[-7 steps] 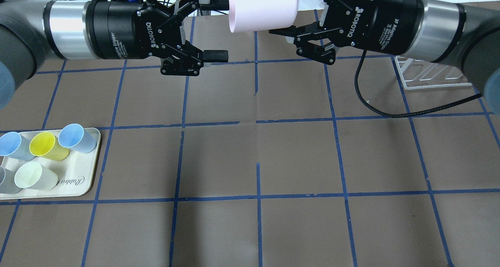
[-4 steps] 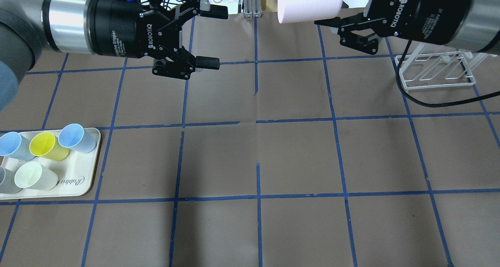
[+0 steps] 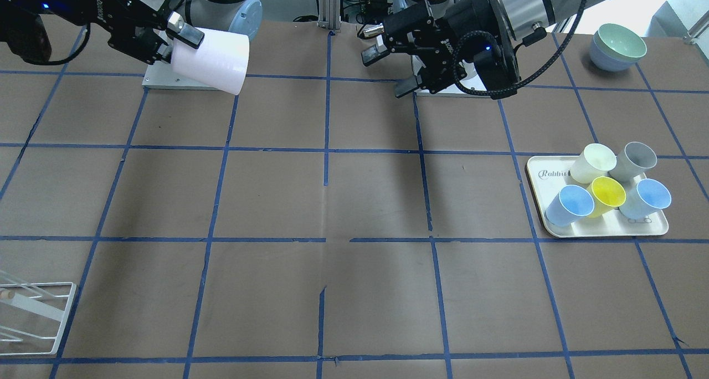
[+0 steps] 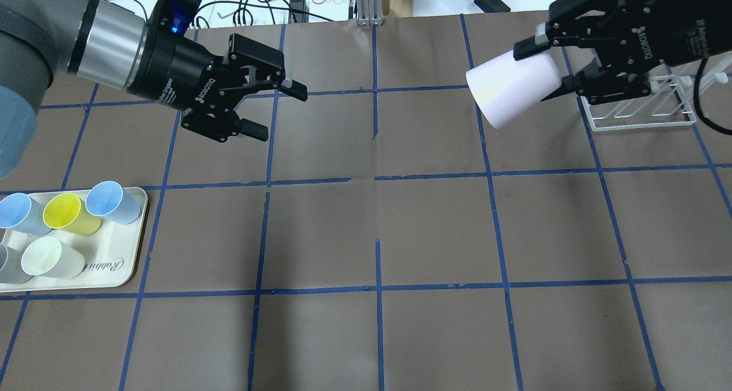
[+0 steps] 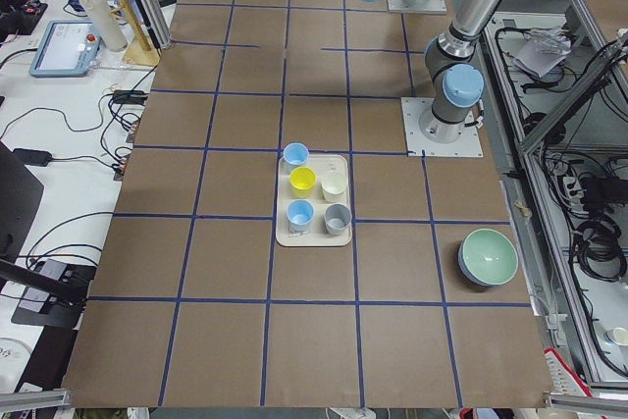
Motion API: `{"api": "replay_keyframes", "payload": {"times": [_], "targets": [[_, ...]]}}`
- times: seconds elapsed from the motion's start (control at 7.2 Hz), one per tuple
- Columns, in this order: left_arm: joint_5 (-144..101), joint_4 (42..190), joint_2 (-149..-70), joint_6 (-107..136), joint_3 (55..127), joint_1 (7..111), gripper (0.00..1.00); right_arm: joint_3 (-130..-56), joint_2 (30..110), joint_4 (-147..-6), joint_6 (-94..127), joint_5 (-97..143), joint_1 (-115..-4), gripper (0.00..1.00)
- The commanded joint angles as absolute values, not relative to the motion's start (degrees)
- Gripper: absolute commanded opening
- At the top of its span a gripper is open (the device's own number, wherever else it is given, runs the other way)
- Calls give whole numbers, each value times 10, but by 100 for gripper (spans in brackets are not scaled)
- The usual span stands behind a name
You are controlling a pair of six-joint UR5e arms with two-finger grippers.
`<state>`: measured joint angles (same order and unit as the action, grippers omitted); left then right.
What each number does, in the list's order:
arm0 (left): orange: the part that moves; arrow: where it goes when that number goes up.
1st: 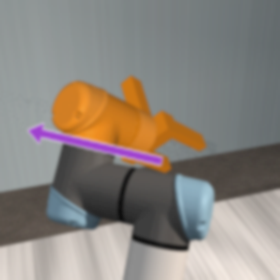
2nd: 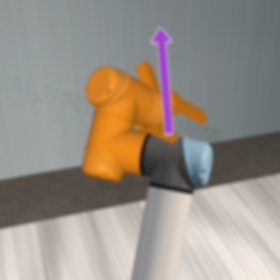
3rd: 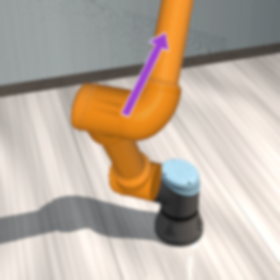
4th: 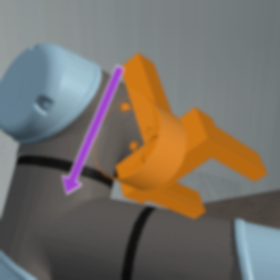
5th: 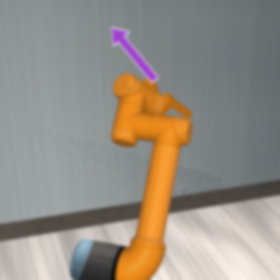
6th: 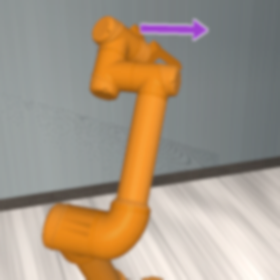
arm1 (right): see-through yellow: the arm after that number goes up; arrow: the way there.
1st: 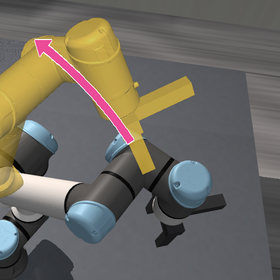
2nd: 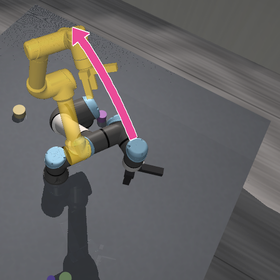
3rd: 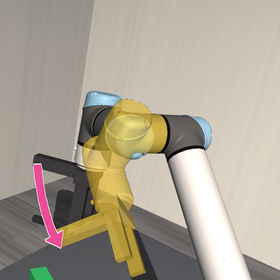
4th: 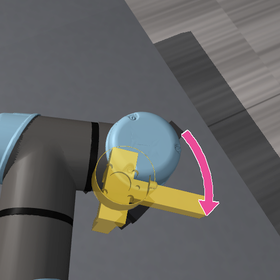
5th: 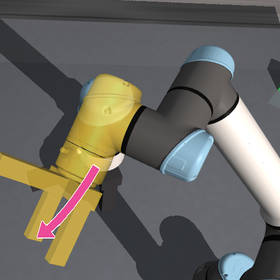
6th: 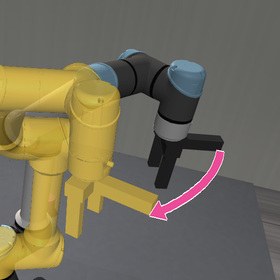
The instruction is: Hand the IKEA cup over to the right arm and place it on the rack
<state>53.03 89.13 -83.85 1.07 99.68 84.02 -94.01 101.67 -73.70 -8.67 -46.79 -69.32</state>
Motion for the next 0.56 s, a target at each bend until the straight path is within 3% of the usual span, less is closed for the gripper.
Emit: {"api": "replay_keyframes", "payload": {"times": [0.0,0.42], "targets": [[745,848,-844,12,997,862,100,-927,1022,-769,-148,-619,-693,4],[863,823,-858,43,991,890,100,-937,1015,-910,-243,-771,-693,4]]}}
